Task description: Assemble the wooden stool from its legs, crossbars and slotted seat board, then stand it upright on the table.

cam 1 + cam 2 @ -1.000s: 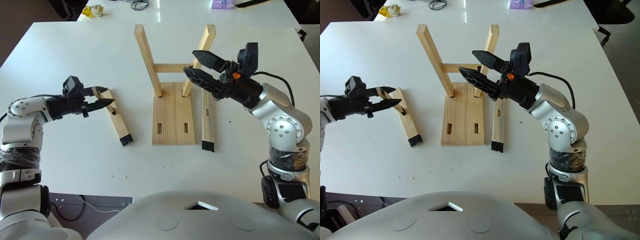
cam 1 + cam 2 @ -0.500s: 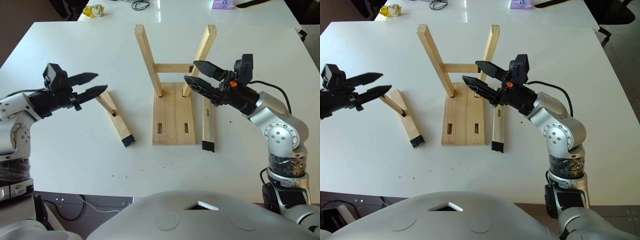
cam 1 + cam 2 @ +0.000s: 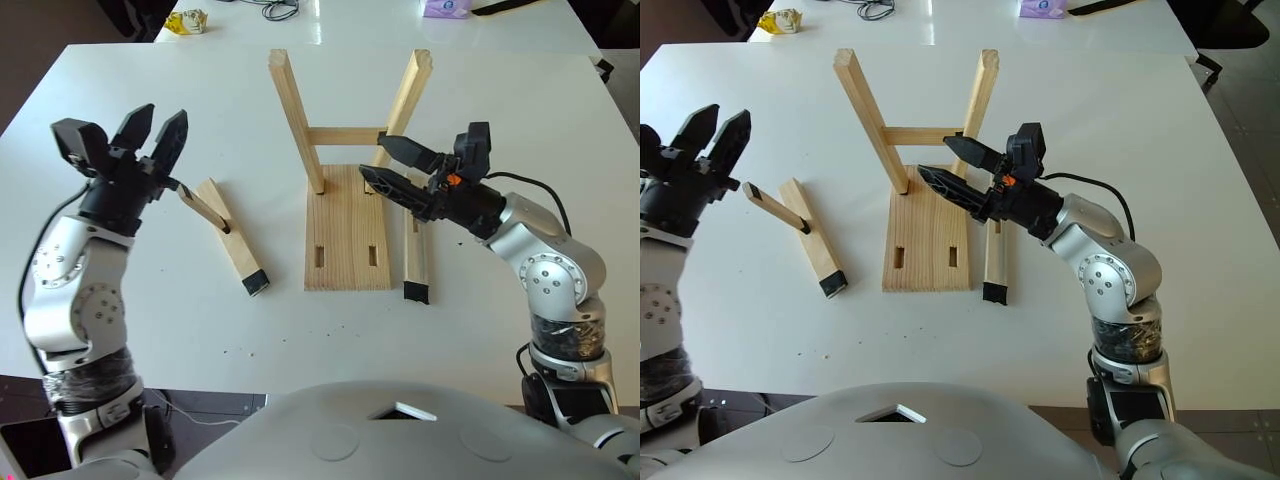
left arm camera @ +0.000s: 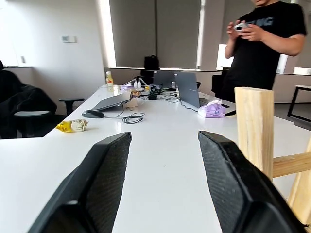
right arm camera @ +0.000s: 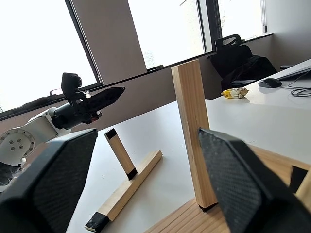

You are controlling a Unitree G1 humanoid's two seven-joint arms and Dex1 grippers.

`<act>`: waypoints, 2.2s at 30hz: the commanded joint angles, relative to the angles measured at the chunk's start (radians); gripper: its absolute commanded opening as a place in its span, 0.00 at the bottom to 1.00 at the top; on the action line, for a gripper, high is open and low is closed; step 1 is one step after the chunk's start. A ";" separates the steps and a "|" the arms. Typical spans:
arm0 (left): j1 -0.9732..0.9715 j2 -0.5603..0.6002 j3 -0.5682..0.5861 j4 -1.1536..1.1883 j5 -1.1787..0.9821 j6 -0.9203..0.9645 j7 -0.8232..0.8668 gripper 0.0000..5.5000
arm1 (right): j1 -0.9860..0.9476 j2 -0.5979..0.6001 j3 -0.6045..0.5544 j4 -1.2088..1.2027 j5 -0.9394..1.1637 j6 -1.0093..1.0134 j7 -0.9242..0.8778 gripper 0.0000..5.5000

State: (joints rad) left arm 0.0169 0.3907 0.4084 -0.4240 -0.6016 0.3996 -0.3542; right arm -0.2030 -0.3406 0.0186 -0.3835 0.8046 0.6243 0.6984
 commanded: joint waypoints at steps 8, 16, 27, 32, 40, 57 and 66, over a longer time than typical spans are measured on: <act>-0.058 -0.046 0.026 -0.125 -0.002 -0.083 0.093 0.47 | -0.065 -0.024 0.001 0.044 -0.002 0.010 0.035 0.69; 0.043 -0.037 -0.133 0.102 0.142 0.065 0.143 0.47 | -0.066 -0.017 -0.001 0.044 -0.004 0.011 0.028 0.69; 0.019 -0.085 -0.078 0.070 0.067 -0.067 0.105 0.47 | -0.049 -0.007 -0.005 0.019 0.024 0.030 0.013 0.69; -0.083 -0.029 0.076 -0.104 -0.087 -0.049 0.176 0.47 | -0.042 0.001 0.000 0.022 0.034 0.037 0.011 0.69; -0.045 0.031 -0.045 -0.423 -0.463 0.228 0.407 0.51 | 0.029 0.009 -0.028 -0.032 0.040 0.030 -0.031 0.69; 0.301 0.294 -0.174 -0.245 -0.940 0.495 0.783 0.65 | 0.157 0.041 -0.057 -0.110 0.004 -0.041 -0.126 0.69; 0.169 0.246 -0.301 -0.307 -0.989 0.374 1.246 0.65 | 0.150 0.026 -0.050 -0.105 0.024 -0.022 -0.116 0.69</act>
State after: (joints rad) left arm 0.1898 0.6510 0.1433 -0.7398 -1.5927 0.7881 0.8041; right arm -0.0395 -0.3001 -0.0314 -0.4885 0.8185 0.5880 0.5778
